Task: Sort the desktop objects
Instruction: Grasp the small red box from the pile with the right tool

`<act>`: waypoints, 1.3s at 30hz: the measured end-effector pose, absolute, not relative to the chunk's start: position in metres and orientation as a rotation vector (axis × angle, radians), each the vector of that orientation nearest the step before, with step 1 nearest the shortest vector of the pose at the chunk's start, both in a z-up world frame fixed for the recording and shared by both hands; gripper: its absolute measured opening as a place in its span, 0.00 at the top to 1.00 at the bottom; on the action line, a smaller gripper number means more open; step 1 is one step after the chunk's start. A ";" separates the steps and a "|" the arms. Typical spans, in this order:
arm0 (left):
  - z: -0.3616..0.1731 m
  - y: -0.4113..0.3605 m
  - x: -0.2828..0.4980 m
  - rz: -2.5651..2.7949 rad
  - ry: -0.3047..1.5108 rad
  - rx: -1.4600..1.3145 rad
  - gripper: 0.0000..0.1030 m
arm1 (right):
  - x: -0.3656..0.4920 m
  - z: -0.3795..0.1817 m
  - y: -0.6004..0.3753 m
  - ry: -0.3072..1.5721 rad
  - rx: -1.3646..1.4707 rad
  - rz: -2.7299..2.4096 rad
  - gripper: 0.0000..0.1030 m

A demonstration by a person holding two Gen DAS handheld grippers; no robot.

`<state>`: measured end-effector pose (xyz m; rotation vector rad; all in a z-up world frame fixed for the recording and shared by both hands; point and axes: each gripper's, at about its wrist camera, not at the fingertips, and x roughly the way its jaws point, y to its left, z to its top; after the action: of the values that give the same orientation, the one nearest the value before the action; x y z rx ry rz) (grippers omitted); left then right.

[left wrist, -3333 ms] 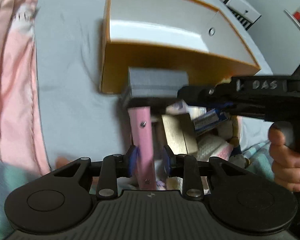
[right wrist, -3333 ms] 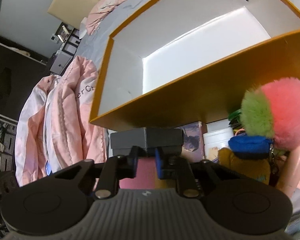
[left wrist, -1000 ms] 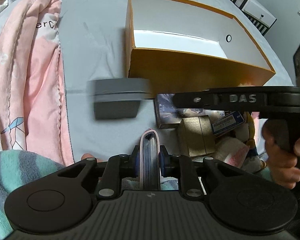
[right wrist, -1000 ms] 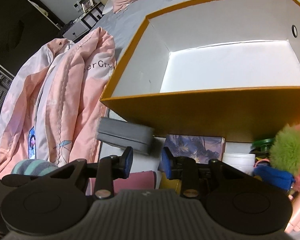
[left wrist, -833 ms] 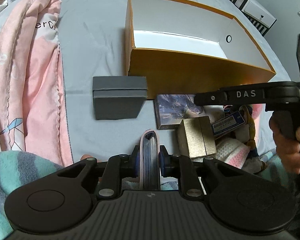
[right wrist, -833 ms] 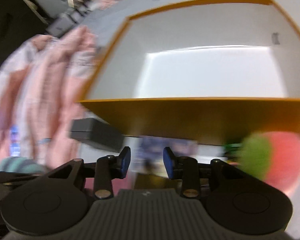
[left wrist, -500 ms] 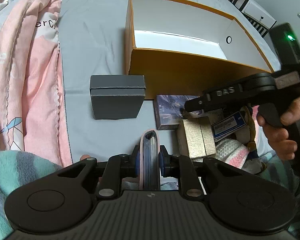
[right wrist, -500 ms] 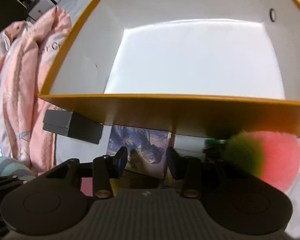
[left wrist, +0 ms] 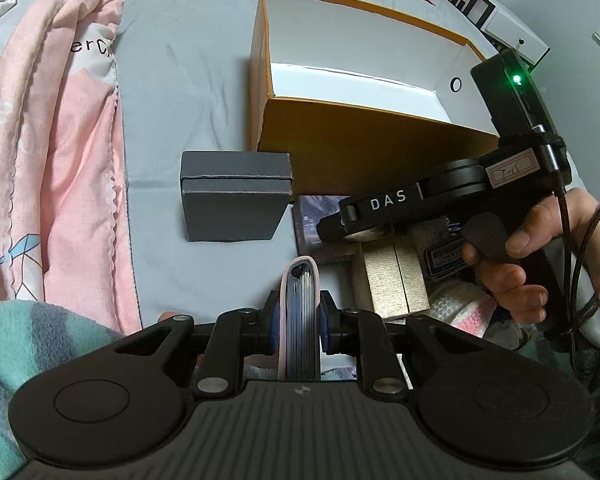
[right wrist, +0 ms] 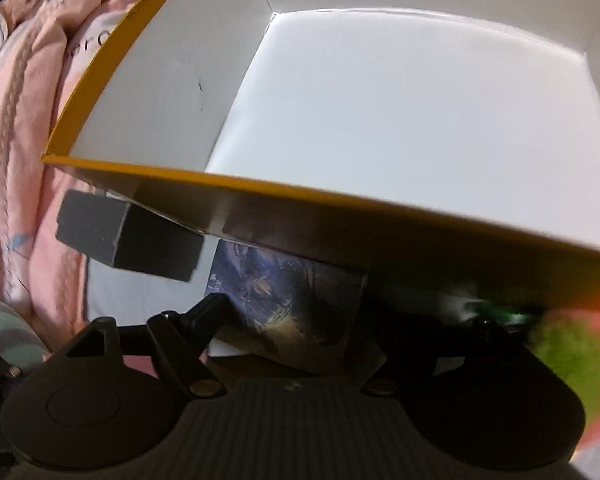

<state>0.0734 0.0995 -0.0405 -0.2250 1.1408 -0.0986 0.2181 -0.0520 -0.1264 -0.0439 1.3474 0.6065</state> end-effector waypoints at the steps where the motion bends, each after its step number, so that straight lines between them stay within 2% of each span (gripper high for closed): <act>1: -0.041 0.100 0.073 -0.099 1.140 -0.226 0.80 | 0.217 -0.126 -0.054 1.340 -0.036 0.599 0.33; 2: -0.040 0.100 0.073 -0.099 1.138 -0.226 0.80 | 0.217 -0.124 -0.058 1.333 -0.023 0.588 0.37; 4: -0.040 0.100 0.072 -0.099 1.135 -0.224 0.80 | 0.217 -0.120 -0.068 1.325 0.017 0.574 0.52; 5: -0.040 0.099 0.072 -0.099 1.134 -0.221 0.80 | 0.217 -0.117 -0.074 1.319 0.044 0.569 0.55; 6: -0.040 0.099 0.072 -0.098 1.133 -0.220 0.80 | 0.216 -0.114 -0.077 1.312 0.056 0.566 0.64; 7: -0.040 0.099 0.072 -0.097 1.132 -0.219 0.80 | 0.213 -0.109 -0.079 1.301 0.048 0.554 0.81; 9: -0.040 0.099 0.071 -0.095 1.130 -0.218 0.80 | 0.206 -0.100 -0.080 1.265 0.025 0.555 0.98; 10: -0.039 0.098 0.071 -0.094 1.129 -0.217 0.80 | 0.202 -0.096 -0.080 1.259 0.041 0.583 1.00; 13: -0.038 0.098 0.070 -0.091 1.128 -0.216 0.80 | 0.192 -0.087 -0.074 1.289 0.145 0.692 1.00; 17: -0.037 0.099 0.069 -0.092 1.124 -0.222 0.80 | 0.189 -0.085 -0.067 1.249 0.085 0.615 0.83; 18: -0.037 0.099 0.069 -0.093 1.122 -0.222 0.80 | 0.197 -0.088 -0.062 1.255 0.094 0.593 0.67; 19: -0.037 0.099 0.069 -0.094 1.120 -0.220 0.80 | 0.201 -0.092 -0.065 1.267 0.106 0.573 0.57; 25: -0.037 0.099 0.071 -0.095 1.123 -0.218 0.80 | 0.216 -0.114 -0.071 1.354 0.089 0.560 0.56; 26: -0.037 0.099 0.071 -0.096 1.123 -0.219 0.80 | 0.217 -0.119 -0.068 1.370 0.082 0.569 0.54; 27: -0.037 0.100 0.071 -0.097 1.122 -0.220 0.80 | 0.219 -0.124 -0.066 1.383 0.096 0.589 0.47; 31: -0.038 0.100 0.072 -0.098 1.124 -0.224 0.80 | 0.223 -0.131 -0.057 1.396 0.091 0.619 0.39; 36: -0.039 0.099 0.077 -0.097 1.128 -0.227 0.80 | 0.221 -0.136 -0.058 1.366 0.105 0.636 0.40; 39: -0.039 0.099 0.076 -0.095 1.128 -0.225 0.80 | 0.217 -0.133 -0.061 1.333 0.125 0.636 0.51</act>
<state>0.0762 0.0990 -0.0387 -0.2246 1.1281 -0.0952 0.2168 -0.0612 -0.1333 0.1252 1.3329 0.6361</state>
